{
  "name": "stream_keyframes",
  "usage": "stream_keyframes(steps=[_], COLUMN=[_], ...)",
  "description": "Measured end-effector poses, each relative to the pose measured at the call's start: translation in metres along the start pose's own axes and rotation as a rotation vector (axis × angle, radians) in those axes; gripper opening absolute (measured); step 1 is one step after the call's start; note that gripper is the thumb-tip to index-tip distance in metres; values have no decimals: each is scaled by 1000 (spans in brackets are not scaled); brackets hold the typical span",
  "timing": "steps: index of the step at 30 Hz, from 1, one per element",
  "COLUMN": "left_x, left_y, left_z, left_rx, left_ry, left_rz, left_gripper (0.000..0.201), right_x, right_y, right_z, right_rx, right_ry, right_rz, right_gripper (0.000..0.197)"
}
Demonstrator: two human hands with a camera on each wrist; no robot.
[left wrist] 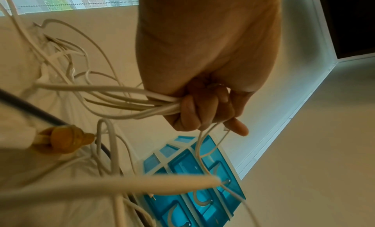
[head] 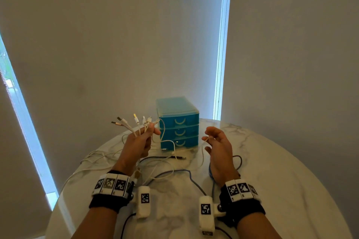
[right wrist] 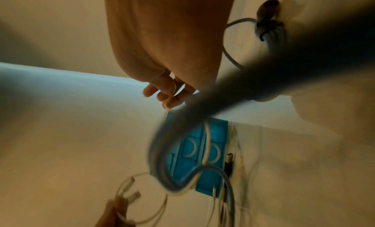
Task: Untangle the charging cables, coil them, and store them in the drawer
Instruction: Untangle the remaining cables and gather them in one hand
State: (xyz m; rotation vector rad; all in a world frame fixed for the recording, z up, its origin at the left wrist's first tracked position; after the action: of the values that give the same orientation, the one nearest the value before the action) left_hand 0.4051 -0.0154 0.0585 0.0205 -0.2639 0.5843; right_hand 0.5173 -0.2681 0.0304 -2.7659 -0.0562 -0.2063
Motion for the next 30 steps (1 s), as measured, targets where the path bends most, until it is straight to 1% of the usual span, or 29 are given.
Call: stream_keyframes(steps=[2,4,5,7,8,9,10,11,13,14,16,18,19,21,22,24,25,27,28,29,30], left_x=[-3,-8,-11,-17,-19,-18,-16,-13,-2,2,7,9,10,10,10,9,8,6,5,3,2], left_y=[-3,-8,-12,-17,-17,-17,-14,-11,3,12,26,32,33,32,31,28,26,25,25,24,23], left_z=[5,8,8,5,3,1,1,1,3,3,1,-2,-3,-4,-3,0,3,6,7,8,9], left_rx=[-8,29,64,142,165,167,146,112,20,-33,-164,-302,-346,-397,-418,-465,-484,-488,-478,-469,-467], left_ry=[-1,12,24,56,71,79,77,67,39,32,44,67,77,90,98,107,110,117,121,123,127], left_rz=[-62,-153,-204,-295,-319,-322,-299,-249,-75,22,159,195,193,179,164,116,89,50,35,17,1], left_gripper=[41,40,40,40,39,39,40,40,39,38,37,38,39,39,39,40,41,44,45,46,45], right_x=[-10,-24,-31,-42,-44,-46,-44,-39,-24,-15,-5,0,-1,-7,-10,-23,-33,-50,-54,-58,-58], right_y=[-19,-42,-53,-69,-74,-74,-71,-62,-39,-30,-18,-14,-16,-25,-30,-46,-53,-57,-56,-54,-54], right_z=[1,6,9,20,25,25,23,21,17,15,13,15,15,16,17,16,15,22,26,27,24], right_rx=[-27,-33,-79,-223,-280,-317,-323,-306,-190,-103,50,200,276,373,359,213,76,-272,-423,-537,-621], right_ry=[-42,-93,-80,9,54,95,122,117,57,34,-1,-66,-107,-183,-216,-258,-262,-244,-228,-210,-186], right_rz=[-98,-224,-283,-391,-424,-424,-394,-333,-174,-122,-86,-101,-142,-296,-394,-636,-766,-936,-969,-970,-936], right_gripper=[39,36,35,42,41,33,24,21,20,18,14,17,20,23,25,31,36,48,50,49,46])
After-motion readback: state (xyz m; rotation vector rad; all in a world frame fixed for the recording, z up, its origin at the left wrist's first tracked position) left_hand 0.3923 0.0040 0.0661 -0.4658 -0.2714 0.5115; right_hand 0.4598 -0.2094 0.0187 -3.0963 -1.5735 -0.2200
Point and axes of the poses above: each hand's wrist, its own x-axis towards the middle knuckle, its own y-axis out of the back of the hand, z = x × y, the point moved 8 cm from there along x, towards the middle knuckle, and after that the axes turned 7 degrees about z, right-handed, at the moved point
